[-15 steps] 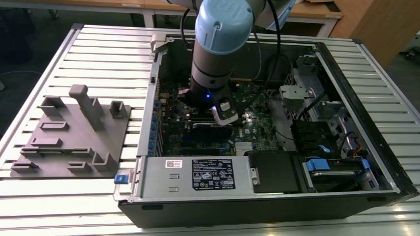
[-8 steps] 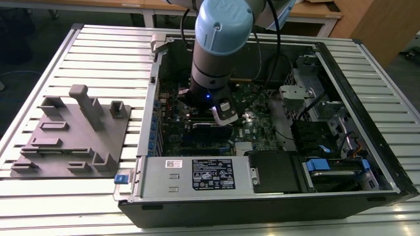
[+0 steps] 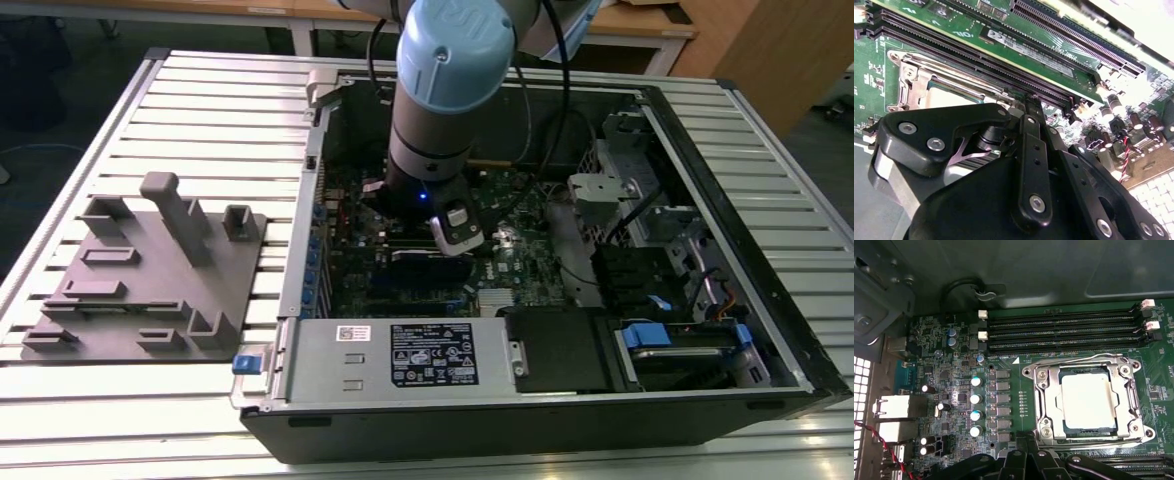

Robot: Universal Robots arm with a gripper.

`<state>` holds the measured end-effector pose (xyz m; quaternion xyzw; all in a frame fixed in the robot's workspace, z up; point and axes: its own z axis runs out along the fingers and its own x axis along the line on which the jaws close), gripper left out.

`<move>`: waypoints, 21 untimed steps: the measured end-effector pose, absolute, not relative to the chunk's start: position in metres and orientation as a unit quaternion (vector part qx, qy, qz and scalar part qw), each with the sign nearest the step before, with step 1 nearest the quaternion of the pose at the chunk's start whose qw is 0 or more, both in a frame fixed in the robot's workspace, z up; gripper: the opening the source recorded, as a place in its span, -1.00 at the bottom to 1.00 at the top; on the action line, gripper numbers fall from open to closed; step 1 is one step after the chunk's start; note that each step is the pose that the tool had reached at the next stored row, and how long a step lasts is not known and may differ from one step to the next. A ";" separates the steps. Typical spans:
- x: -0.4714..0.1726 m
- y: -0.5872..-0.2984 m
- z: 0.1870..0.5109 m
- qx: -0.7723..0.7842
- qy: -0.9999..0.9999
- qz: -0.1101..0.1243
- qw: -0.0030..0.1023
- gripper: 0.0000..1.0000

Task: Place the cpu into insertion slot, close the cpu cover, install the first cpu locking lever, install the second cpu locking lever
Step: 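Install the second cpu locking lever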

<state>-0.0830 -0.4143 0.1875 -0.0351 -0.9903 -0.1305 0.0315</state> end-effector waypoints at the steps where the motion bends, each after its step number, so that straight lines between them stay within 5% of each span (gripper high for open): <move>1: -0.083 -0.414 0.187 -0.035 -0.990 -0.130 0.031 -0.79; 21: -0.083 -0.414 0.188 -0.035 -0.990 -0.130 0.031 -0.79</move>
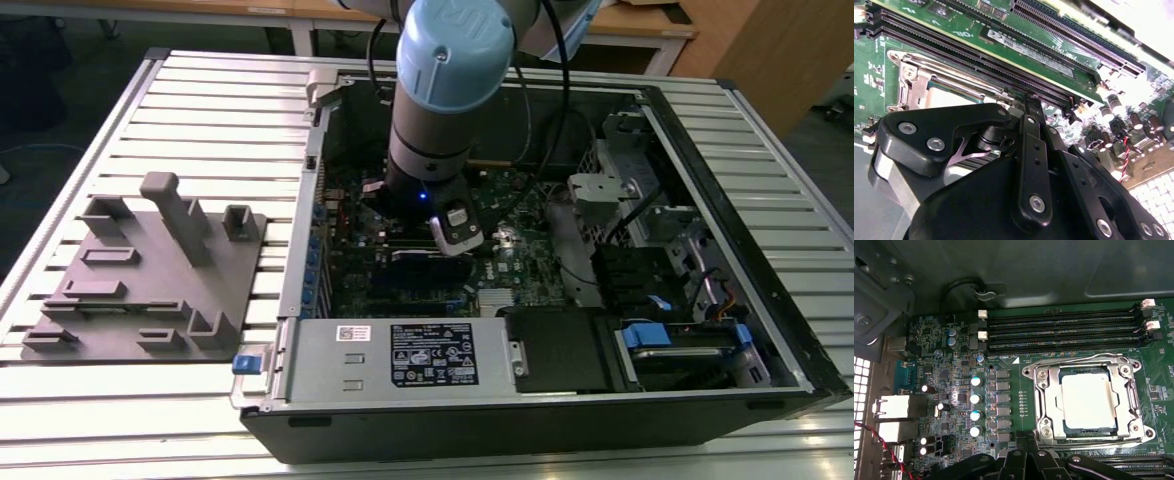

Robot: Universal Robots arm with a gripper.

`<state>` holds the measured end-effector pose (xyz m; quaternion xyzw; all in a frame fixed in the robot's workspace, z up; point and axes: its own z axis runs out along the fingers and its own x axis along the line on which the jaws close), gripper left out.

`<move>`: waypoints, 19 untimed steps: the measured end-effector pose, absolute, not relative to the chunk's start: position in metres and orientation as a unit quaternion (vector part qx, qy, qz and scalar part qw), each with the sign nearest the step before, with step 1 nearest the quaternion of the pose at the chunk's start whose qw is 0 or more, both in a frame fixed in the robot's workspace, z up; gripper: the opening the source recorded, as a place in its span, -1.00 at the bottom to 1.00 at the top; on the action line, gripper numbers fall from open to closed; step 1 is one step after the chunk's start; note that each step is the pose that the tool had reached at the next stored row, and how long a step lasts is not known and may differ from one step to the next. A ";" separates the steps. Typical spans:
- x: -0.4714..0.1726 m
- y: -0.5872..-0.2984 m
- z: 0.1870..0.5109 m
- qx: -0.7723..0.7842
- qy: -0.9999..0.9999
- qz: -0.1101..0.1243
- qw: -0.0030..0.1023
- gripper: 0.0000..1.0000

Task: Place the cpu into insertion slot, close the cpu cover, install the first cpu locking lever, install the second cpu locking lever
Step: 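Install the second cpu locking lever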

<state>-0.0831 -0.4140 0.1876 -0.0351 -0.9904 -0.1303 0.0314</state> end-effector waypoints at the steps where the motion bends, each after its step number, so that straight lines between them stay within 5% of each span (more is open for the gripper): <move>1: -0.083 -0.414 0.188 -0.035 -0.990 -0.130 0.031 -0.79; 19: -0.083 -0.414 0.191 -0.035 -0.990 -0.130 0.031 -0.79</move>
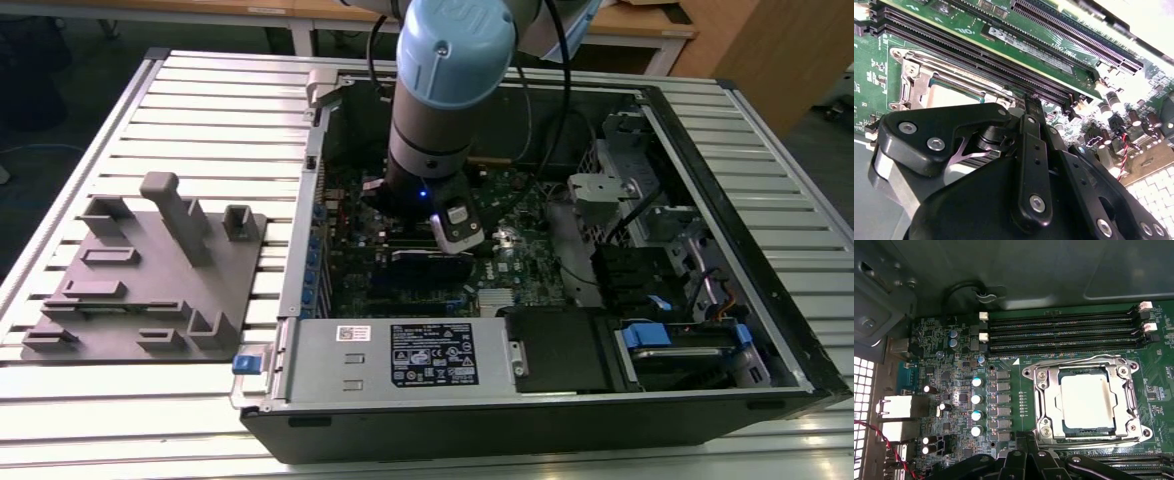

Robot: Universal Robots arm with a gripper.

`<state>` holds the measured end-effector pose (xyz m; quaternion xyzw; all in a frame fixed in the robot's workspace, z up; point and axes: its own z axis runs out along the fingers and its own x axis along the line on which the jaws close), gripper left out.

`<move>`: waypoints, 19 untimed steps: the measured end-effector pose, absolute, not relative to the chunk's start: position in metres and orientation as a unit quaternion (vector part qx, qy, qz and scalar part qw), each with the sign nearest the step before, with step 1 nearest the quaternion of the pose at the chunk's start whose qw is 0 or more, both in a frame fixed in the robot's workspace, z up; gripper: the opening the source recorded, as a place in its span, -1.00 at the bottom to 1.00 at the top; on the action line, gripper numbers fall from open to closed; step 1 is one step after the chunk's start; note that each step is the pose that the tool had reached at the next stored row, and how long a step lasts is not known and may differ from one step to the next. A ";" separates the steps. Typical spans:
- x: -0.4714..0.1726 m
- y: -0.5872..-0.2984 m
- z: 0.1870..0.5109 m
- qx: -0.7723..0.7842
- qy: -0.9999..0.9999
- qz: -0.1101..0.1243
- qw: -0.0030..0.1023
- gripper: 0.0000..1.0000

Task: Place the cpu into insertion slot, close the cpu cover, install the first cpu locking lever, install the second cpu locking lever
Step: 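Install the second cpu locking lever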

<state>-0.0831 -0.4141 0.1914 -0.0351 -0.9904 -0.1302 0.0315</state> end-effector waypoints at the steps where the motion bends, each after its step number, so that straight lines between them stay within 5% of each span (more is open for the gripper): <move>1: -0.083 -0.414 0.191 -0.035 -0.990 -0.130 0.031 -0.79; 19: -0.083 -0.413 0.188 -0.036 -0.992 -0.119 0.031 -0.79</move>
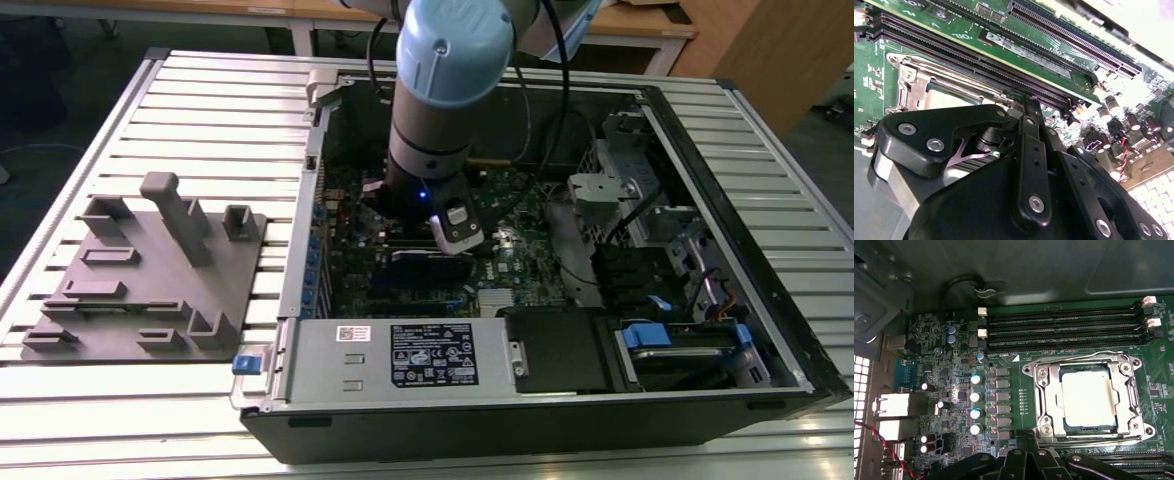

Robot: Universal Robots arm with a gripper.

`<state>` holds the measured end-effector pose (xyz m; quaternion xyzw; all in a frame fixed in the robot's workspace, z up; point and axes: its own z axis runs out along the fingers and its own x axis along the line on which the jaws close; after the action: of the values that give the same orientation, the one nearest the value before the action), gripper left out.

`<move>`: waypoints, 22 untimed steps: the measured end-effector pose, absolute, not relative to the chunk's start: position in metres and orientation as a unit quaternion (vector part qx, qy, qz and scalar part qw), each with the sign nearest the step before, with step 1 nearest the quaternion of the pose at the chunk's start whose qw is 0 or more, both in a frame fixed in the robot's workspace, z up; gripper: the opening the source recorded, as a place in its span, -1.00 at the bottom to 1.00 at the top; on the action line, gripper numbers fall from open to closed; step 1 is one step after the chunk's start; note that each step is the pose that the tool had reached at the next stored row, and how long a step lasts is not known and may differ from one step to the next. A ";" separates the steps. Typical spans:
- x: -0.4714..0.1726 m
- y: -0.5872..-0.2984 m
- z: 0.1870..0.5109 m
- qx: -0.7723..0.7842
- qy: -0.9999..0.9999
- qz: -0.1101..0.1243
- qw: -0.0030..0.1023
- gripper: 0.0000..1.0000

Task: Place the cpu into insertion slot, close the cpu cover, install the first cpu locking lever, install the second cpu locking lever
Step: 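Install the second cpu locking lever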

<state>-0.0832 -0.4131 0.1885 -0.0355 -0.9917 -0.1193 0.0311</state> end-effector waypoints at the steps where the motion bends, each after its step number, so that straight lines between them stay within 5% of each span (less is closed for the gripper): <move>1: -0.083 -0.413 0.188 -0.036 -0.992 -0.119 0.031 -0.79; 22: -0.084 -0.412 0.196 -0.036 -0.992 -0.116 0.031 -0.79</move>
<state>-0.0838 -0.4115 0.1958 -0.0358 -0.9921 -0.1164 0.0309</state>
